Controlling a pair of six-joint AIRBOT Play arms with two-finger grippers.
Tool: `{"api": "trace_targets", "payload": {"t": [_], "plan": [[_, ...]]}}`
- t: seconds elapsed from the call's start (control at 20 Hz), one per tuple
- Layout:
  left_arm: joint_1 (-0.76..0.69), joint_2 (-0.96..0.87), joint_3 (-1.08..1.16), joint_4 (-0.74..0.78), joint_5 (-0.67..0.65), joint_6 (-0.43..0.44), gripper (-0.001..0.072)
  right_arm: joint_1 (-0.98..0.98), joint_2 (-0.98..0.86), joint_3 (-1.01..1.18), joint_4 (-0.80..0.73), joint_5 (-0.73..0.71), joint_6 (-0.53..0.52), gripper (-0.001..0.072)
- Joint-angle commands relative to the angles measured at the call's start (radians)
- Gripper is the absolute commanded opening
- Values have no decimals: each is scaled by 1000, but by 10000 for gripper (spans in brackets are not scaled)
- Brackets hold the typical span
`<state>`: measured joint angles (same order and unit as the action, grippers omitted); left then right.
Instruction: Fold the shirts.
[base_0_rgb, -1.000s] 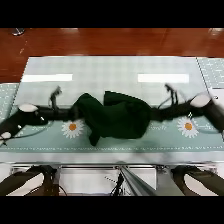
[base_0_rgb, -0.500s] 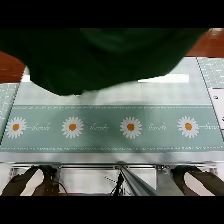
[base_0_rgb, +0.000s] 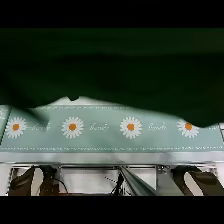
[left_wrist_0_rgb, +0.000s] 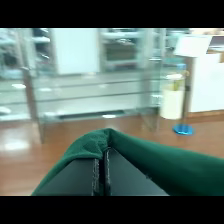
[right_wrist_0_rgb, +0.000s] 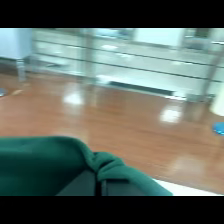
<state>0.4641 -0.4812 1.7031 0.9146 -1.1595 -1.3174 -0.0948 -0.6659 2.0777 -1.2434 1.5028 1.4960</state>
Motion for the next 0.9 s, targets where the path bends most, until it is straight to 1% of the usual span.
{"api": "trace_targets", "payload": {"t": [0.0, 0.1, 0.2, 0.25, 0.3, 0.4, 0.5, 0.6, 0.7, 0.85], "plan": [[-98, 56, -3, 171, -50, -41, 20, -1, 59, -39, -101, 84, 40, 42], [-118, 51, -82, 170, -55, -42, 20, -1, 59, -142, -78, 114, 49, 42], [-119, 41, -221, 142, -50, -29, 20, -1, 59, -319, -24, 94, 44, 42], [-127, 31, -317, 99, -32, 19, 20, -1, 59, -419, 7, 57, 24, 42], [-138, 18, -412, 61, 3, 37, 20, -1, 55, -533, 36, 8, -2, 42], [-172, -28, -585, 27, 92, 52, 20, -1, 22, -735, 49, -121, -8, 41], [-209, -113, -685, 28, 177, 52, 20, -1, -63, -865, 66, -258, -9, 42], [-251, -240, -704, 31, 234, 58, 20, -1, -209, -883, 105, -356, -10, 42], [-304, -384, -704, 31, 304, 87, 20, -1, -378, -857, 186, -445, -43, 42], [-365, -574, -673, 17, 388, 83, 21, -1, -650, -737, 318, -484, -42, 43]]}}
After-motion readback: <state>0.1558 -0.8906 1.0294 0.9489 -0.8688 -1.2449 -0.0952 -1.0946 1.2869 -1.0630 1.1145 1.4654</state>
